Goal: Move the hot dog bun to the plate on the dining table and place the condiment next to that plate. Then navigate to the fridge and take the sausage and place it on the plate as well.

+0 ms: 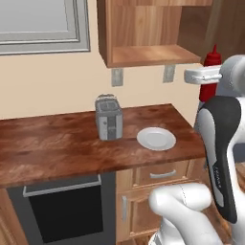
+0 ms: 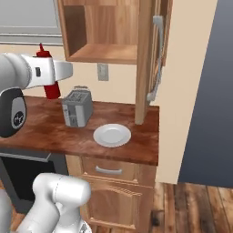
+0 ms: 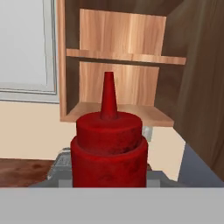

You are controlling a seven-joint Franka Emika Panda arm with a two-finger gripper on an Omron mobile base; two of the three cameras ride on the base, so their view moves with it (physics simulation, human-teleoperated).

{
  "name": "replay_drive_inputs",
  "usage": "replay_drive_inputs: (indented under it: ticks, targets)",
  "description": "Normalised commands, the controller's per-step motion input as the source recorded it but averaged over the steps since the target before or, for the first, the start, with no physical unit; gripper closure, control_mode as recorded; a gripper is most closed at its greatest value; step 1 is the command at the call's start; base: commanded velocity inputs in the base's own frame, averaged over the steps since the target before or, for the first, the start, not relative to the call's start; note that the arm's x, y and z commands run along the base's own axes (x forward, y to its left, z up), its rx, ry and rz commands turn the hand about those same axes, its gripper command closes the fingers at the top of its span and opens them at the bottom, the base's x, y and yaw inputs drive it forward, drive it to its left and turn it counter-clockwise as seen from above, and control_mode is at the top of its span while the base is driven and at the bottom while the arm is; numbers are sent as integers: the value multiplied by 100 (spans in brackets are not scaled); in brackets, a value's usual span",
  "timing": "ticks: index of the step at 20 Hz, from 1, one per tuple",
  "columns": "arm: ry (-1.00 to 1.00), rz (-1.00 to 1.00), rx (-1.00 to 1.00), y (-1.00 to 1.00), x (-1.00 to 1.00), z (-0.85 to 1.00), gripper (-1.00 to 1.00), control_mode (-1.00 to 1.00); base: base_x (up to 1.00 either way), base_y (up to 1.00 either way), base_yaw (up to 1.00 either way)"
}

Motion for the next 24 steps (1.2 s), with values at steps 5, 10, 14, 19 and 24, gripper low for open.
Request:
replay_drive_inputs:
  ticks: [5,10,14,19,24]
  targets:
    - [0,0,0,0,0,0,100,100,-46,75,-15]
    - [0,0,0,0,0,0,100,100,-51,71,-33]
    - [0,0,0,0,0,0,100,100,-68,46,-54]
    - [0,0,0,0,0,0,100,100,-72,35,-61]
    - [0,0,0,0,0,0,100,100,-74,35,-63]
